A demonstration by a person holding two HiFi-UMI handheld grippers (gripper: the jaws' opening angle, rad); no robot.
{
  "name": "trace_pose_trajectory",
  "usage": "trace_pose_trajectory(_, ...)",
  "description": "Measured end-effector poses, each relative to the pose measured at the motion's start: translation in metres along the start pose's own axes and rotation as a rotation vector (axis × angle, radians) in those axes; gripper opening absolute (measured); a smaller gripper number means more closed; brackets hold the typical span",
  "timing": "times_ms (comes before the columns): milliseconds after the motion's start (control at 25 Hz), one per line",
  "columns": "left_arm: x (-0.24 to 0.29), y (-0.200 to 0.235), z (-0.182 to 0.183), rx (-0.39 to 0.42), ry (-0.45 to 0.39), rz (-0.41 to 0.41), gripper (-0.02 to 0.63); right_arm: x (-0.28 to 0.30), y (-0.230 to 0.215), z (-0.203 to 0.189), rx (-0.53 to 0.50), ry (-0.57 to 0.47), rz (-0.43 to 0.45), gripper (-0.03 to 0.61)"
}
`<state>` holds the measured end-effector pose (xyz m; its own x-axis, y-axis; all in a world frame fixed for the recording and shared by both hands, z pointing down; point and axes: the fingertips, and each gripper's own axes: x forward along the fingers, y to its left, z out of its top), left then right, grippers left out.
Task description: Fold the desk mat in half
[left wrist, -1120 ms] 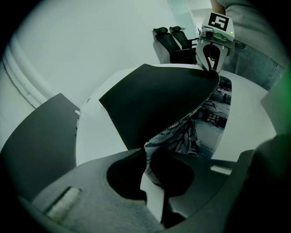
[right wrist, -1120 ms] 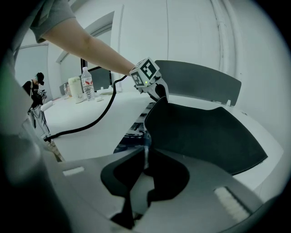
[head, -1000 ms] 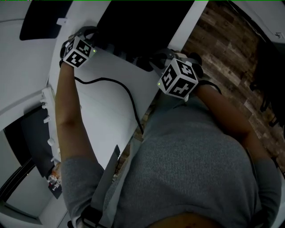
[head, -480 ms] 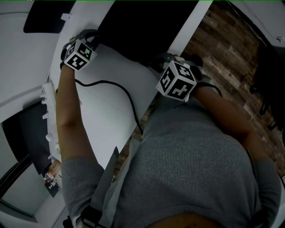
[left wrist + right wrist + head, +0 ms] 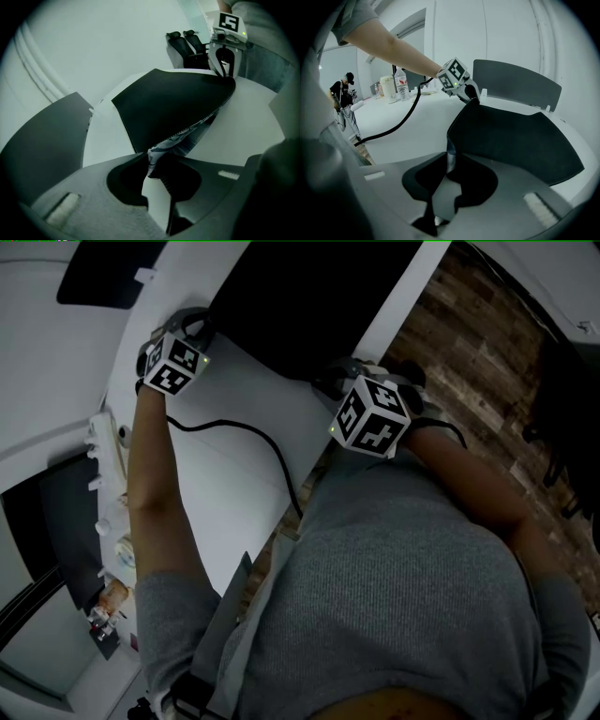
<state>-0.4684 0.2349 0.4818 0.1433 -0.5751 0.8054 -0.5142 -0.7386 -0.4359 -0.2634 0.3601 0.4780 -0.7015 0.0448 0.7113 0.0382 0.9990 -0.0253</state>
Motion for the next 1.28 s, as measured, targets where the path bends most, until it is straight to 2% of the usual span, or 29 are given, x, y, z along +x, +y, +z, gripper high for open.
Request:
trace_pose_trajectory(80,0.000,0.002,-0.001,-0.071,-0.027,0.025,0.070,-0.001,0.001,-0.001,-0.008,0.005,0.013,0.068)
trace_pose_trajectory(240,-0.009,0.007,-0.004,-0.155,-0.038,0.081,0.105,-0.001,0.002,0.001,-0.014,0.015,0.050,0.095)
trace_pose_trajectory(320,-0.015,0.011,-0.005,-0.268,-0.060,0.132,0.145,-0.001,0.003,0.002,-0.019,0.012,0.078,0.109)
trace_pose_trajectory(440,-0.026,0.010,-0.009,-0.464,-0.124,0.237,0.153,-0.003,0.005,0.011,-0.009,-0.015,0.130,0.134)
trace_pose_trajectory(680,-0.056,-0.006,-0.030,-0.638,-0.112,0.395,0.153,-0.010,0.006,0.027,0.000,-0.091,0.210,0.158)
trace_pose_trajectory(840,-0.088,-0.008,-0.026,-0.670,-0.118,0.523,0.153,-0.020,-0.003,0.038,0.009,-0.153,0.224,0.162)
trace_pose_trajectory(1120,-0.143,0.009,0.047,-0.642,-0.236,0.722,0.152,-0.062,-0.062,0.074,0.040,-0.308,0.112,0.150)
trace_pose_trajectory(1280,-0.164,0.019,0.086,-0.690,-0.313,0.805,0.150,-0.091,-0.095,0.095,0.044,-0.380,0.048,0.139)
